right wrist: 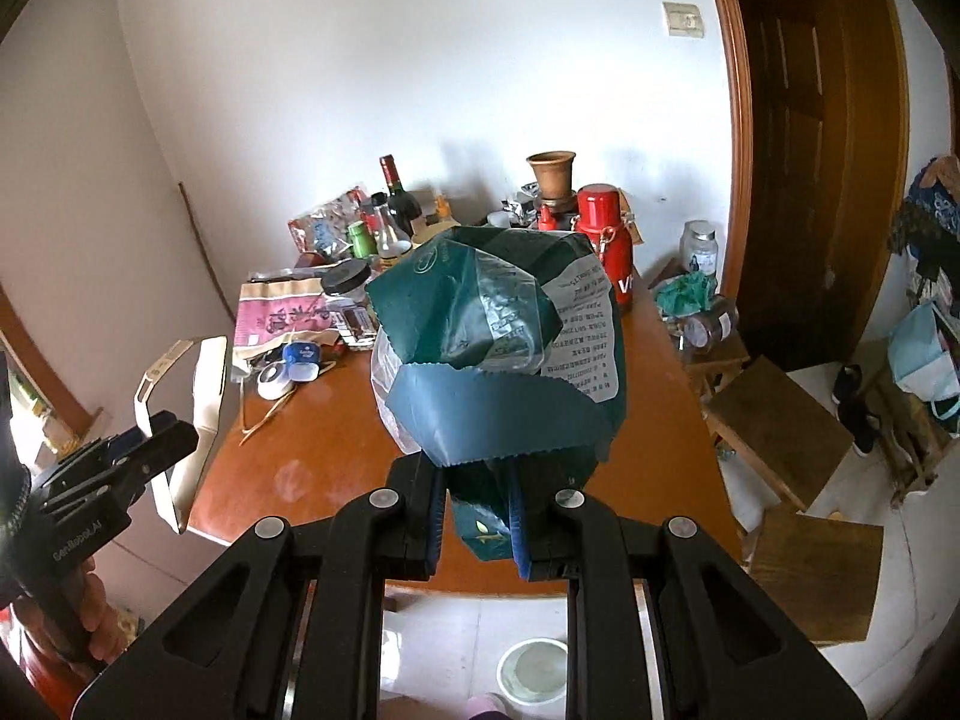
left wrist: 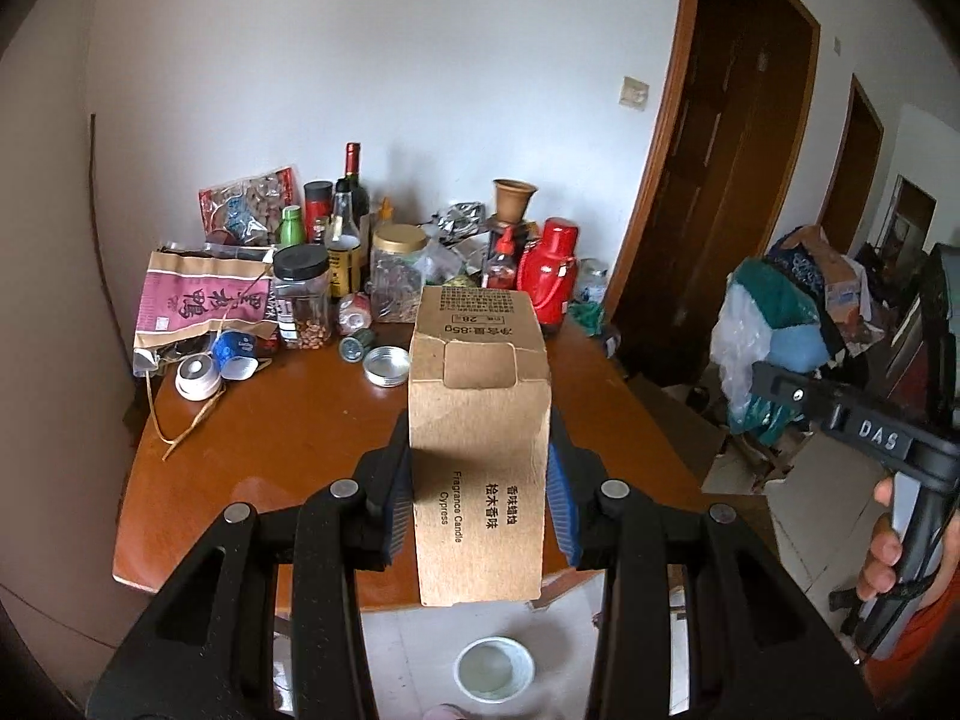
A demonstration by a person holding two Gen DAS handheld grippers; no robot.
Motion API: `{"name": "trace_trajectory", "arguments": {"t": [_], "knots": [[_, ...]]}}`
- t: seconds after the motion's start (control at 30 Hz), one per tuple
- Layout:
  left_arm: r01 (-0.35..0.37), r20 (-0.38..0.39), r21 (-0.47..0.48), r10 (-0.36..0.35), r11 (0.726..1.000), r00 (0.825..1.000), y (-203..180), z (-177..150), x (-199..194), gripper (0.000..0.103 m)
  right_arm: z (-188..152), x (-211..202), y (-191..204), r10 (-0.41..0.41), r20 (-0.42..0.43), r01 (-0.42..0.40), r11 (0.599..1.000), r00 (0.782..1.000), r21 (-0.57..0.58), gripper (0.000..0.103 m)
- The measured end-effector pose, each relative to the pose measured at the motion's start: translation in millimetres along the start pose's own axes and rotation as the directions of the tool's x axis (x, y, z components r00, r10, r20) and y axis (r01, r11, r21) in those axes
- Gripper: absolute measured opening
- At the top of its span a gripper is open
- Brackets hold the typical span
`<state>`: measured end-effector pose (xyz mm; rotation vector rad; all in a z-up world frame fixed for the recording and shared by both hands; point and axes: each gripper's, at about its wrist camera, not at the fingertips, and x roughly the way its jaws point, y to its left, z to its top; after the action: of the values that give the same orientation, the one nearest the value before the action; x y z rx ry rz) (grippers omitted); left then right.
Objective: Collect trash
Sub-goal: 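Lift both held items and carry them over the white floor bucket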
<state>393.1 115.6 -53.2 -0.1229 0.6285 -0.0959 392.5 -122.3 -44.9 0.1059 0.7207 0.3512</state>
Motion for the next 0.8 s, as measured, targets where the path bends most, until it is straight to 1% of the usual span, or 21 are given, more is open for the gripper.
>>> {"name": "trace_trajectory", "arguments": {"t": [0.17,0.27,0.37,0.47,0.63,0.8], "knots": [[-0.027,0.008,-0.025,0.027,0.999,1.0,-41,-17,-21,0.038,-16,-26,-19,0.044,-0.015,-0.044,0.999,0.999,-0.018,0.016],[-0.047,0.004,-0.053,0.047,0.997,0.999,-70,-34,-34,0.038,-30,-44,-32,0.069,-0.034,-0.071,0.997,0.997,-0.043,0.016],[-0.055,-0.009,-0.076,0.055,0.996,0.998,-90,-50,-44,0.038,-45,-58,-43,0.088,-0.056,-0.091,0.994,0.995,-0.059,0.016],[-0.047,-0.026,-0.079,0.045,0.996,0.999,-112,-68,-53,0.038,-63,-64,-53,0.098,-0.09,-0.104,0.992,0.991,-0.066,0.016],[-0.062,-0.09,-0.074,0.055,0.995,0.994,-135,-98,-55,0.038,-91,-56,-66,0.114,-0.164,-0.124,0.991,0.98,-0.052,0.016],[-0.071,-0.18,-0.089,0.054,0.993,0.982,-137,-132,-39,0.038,-121,-32,-74,0.122,-0.25,-0.133,0.991,0.96,-0.026,0.016]]}}
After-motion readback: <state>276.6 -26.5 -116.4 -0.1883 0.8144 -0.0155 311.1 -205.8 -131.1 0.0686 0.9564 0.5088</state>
